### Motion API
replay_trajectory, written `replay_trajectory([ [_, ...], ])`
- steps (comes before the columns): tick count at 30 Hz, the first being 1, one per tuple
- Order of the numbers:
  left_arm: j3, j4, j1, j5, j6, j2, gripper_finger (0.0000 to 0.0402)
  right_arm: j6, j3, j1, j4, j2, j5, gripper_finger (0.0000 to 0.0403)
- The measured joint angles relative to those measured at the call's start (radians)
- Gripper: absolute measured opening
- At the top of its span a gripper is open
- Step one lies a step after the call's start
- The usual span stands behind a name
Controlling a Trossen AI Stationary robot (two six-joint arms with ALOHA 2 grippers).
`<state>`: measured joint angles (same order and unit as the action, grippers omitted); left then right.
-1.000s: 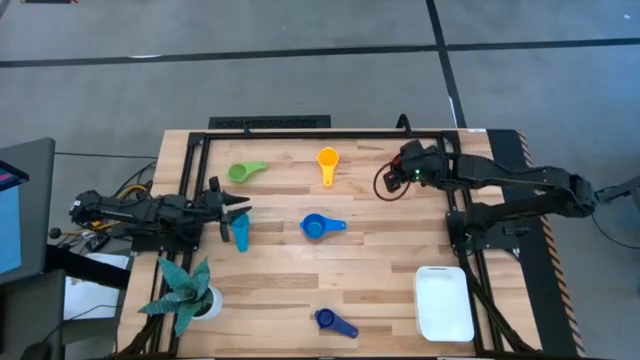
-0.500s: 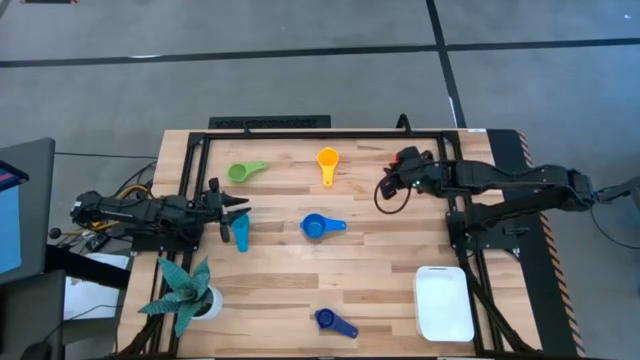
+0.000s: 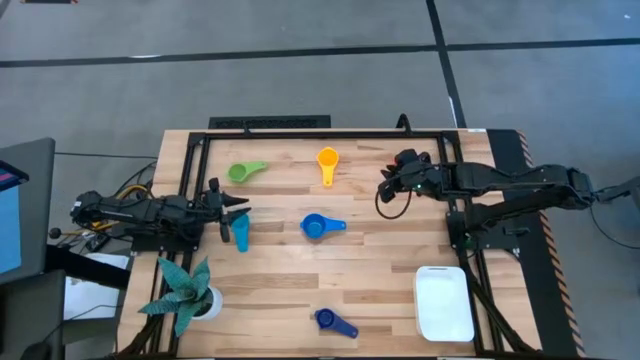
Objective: Nest measuring cups in basket
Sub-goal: Stack the blue measuring cup on the red measuring cup
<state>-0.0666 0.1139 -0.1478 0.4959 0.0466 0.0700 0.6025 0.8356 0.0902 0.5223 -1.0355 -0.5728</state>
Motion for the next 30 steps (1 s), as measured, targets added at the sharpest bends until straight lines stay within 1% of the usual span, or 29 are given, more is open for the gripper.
replay_trajectory([
  [11, 0.0, 0.001, 0.0, 0.0, 0.001, 0.0, 0.0112, 0.004, 0.0, 0.002, -0.014, 0.0, 0.002, 0.0123],
  [18, 0.0, 0.001, 0.0, 0.0, 0.001, 0.0, 0.0112, 0.019, 0.0, 0.003, 0.012, 0.0, 0.012, 0.0122],
  [21, 0.0, 0.001, 0.0, 0.0, 0.001, 0.0, 0.0112, 0.01, 0.0, 0.023, -0.049, -0.003, 0.033, 0.012],
  [24, 0.0, 0.001, 0.0, 0.001, 0.001, 0.0, 0.0112, -0.035, 0.003, 0.039, -0.206, -0.075, 0.124, 0.0119],
  [26, 0.0, 0.001, 0.0, 0.001, 0.002, 0.0, 0.0112, -0.059, 0.003, 0.036, -0.289, -0.148, 0.193, 0.0118],
  [28, 0.0, 0.001, 0.0, 0.0, 0.002, 0.0, 0.0112, -0.069, 0.025, 0.023, -0.344, -0.236, 0.232, 0.0118],
  [30, 0.0, 0.001, 0.0, 0.001, 0.002, 0.0, 0.0112, -0.076, 0.053, 0.01, -0.344, -0.315, 0.234, 0.0118],
])
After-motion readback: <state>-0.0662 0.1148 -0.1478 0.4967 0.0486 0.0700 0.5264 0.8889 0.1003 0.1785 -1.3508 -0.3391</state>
